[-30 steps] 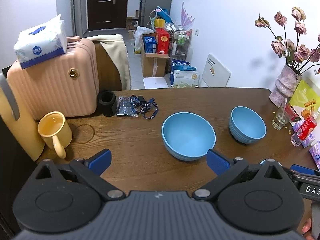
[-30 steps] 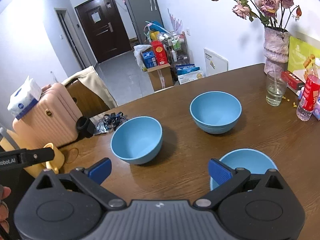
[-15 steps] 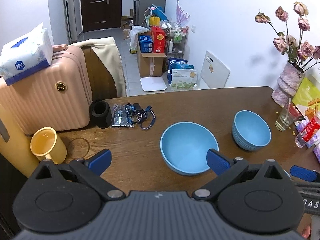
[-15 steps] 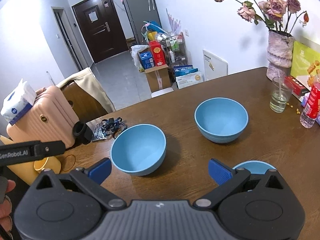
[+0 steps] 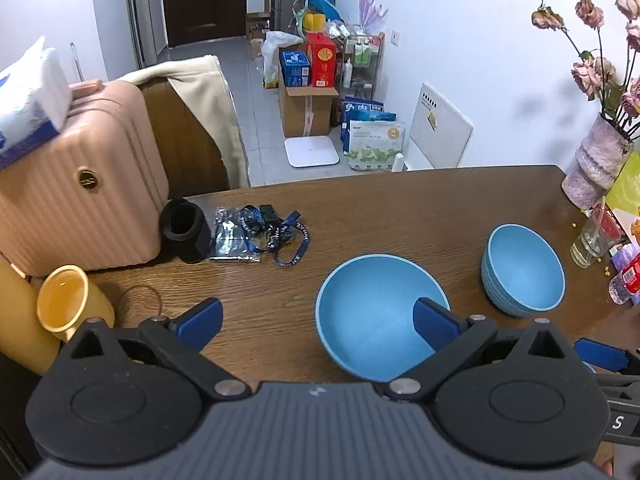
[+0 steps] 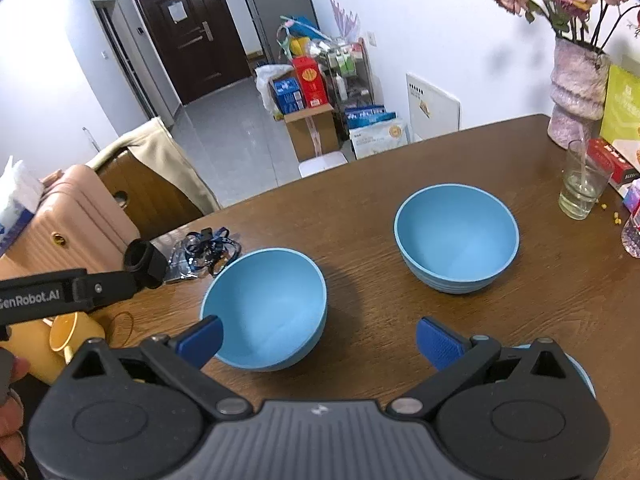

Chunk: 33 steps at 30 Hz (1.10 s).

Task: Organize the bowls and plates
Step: 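Move the left tool to one blue bowl while the right tool reaches another, then close the left gripper on one bowl rim while the right gripper grips another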

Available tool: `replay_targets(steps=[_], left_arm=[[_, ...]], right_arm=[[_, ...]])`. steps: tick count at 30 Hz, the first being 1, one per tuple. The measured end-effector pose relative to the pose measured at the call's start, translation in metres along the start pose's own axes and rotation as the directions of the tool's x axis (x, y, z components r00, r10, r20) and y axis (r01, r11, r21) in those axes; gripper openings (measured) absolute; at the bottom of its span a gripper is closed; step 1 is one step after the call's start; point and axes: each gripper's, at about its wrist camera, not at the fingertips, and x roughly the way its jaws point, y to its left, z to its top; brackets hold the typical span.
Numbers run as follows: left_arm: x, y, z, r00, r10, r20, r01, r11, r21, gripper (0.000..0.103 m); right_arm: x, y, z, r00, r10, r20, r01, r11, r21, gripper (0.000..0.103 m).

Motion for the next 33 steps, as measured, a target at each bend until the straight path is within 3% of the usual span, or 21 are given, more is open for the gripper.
replay_targets(steps=[22,30,33], left_arm=[[0.099,-0.019,0.018,0.991,-0.010,-0.136,0.012,1.000,0.014,0.103],[0.125,-0.016,0.017,0.986,0.000,-0.169,-0.001,1.000,-0.008,0.102],[0.134,-0.013,0.016,0.983,0.005,-0.185,-0.010,1.000,-0.024,0.099]], right_arm=[[0.088,-0.002,0.027,0.992,-0.046,-0.116,0.047,0.999,0.002,0.102],[0.110,-0.009,0.031,0.989,-0.042,-0.144,0.045,0.999,0.019,0.094],[0.121,-0.013,0.032,0.986,-0.013,-0.164,0.020,0.999,0.042,0.083]])
